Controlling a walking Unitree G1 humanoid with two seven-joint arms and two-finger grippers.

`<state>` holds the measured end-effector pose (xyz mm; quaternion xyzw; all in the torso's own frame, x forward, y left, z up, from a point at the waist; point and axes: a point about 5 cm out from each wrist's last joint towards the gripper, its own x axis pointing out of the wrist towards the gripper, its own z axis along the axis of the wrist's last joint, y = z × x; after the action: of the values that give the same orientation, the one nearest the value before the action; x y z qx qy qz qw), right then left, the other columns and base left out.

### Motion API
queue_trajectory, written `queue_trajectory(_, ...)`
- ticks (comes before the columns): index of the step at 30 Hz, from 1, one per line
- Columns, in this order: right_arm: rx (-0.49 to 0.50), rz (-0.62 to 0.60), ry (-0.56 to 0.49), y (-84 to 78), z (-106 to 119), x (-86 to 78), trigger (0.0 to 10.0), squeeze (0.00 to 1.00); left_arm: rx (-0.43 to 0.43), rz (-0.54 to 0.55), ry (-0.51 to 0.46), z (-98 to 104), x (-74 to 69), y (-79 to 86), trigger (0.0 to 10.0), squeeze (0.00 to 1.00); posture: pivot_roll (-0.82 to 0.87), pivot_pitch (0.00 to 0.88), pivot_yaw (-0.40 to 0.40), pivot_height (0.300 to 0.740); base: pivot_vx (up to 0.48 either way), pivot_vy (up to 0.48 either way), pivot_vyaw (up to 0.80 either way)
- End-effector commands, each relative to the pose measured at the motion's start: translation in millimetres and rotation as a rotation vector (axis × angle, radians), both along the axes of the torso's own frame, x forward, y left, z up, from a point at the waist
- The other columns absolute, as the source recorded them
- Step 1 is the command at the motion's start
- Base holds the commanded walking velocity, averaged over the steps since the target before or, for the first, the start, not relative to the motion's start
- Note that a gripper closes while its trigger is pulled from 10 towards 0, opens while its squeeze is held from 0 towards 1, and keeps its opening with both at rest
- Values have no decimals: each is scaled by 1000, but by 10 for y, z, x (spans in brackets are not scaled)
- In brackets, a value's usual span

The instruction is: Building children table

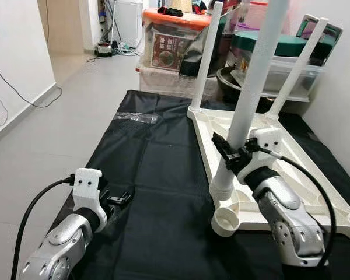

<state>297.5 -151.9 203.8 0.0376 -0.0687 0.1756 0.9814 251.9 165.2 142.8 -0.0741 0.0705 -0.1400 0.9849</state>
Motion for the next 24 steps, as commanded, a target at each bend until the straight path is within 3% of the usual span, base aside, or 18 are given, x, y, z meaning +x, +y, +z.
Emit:
queue_trajectory(1, 33, -5, 22, -12, 1, 6, 10000, 0, -13, -27, -17, 20, -28, -62, 10000, 0, 61, 0, -140, 740, 0, 0, -756)
queue_trajectory(8, 20, -18, 10, -13, 7, 24, 10000, 0, -21, -45, -35, 32, -41, -86, 10000, 0, 58, 0, -140, 740, 0, 0, -630)
queue_trajectory(24, 1, -13, 12, 32, 14, 44, 10000, 0, -36, -49, -51, 64, -27, -110, 10000, 0, 62, 0, -141, 740, -90, 0, 0)
